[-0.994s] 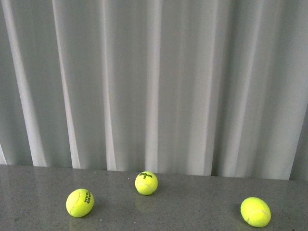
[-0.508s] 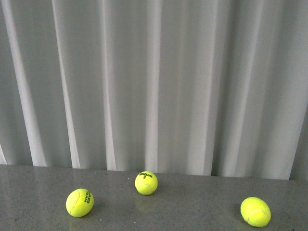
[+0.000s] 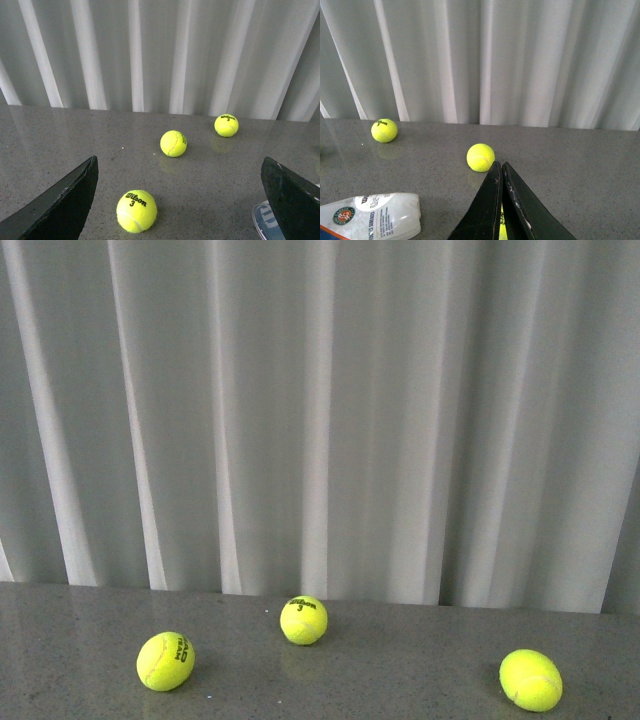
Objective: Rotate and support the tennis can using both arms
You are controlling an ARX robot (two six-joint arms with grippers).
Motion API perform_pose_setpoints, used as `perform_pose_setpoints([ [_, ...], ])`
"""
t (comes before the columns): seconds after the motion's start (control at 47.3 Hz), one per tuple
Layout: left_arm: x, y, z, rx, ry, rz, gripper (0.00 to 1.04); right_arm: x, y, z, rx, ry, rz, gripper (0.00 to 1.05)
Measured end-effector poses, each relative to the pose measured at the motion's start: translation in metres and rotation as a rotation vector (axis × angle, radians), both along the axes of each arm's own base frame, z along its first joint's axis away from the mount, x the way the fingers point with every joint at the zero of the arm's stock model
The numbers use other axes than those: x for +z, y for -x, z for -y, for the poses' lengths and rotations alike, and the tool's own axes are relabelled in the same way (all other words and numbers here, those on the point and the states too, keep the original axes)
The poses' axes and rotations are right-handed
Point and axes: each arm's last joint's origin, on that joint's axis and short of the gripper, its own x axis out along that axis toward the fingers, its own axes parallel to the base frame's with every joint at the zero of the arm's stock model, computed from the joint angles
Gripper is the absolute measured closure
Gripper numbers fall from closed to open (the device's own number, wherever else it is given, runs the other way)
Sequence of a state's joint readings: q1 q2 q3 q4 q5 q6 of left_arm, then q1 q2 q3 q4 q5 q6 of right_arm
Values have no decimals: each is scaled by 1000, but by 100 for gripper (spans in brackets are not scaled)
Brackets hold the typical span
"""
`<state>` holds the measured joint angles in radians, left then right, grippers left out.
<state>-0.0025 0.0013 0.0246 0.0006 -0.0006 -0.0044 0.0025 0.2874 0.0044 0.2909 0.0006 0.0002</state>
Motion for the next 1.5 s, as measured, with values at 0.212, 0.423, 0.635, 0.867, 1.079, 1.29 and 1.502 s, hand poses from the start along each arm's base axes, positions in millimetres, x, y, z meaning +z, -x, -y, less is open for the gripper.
perform_pose_setpoints([
  [0.212, 0, 0, 0, 0, 0, 0, 7, 0, 4, 0, 0, 0, 0, 101],
  [0.423, 0, 0, 0, 0, 0, 0, 7, -1, 7, 0, 0, 0, 0, 101],
  [0.635, 0, 0, 0, 0, 0, 1, 7, -3, 18, 0, 2, 0, -6, 101],
  [0.867, 0, 0, 0, 0, 0, 0, 7, -3, 18, 0, 3, 1, -6, 76],
  [1.079, 0, 0, 0, 0, 0, 0, 7, -3, 18, 0, 3, 1, -6, 39],
  [1.29, 0, 0, 0, 0, 0, 0, 7, -3, 18, 0, 3, 0, -6, 5],
  [1.502, 0, 0, 0, 0, 0, 0, 7, -3, 18, 0, 3, 1, -6, 7],
])
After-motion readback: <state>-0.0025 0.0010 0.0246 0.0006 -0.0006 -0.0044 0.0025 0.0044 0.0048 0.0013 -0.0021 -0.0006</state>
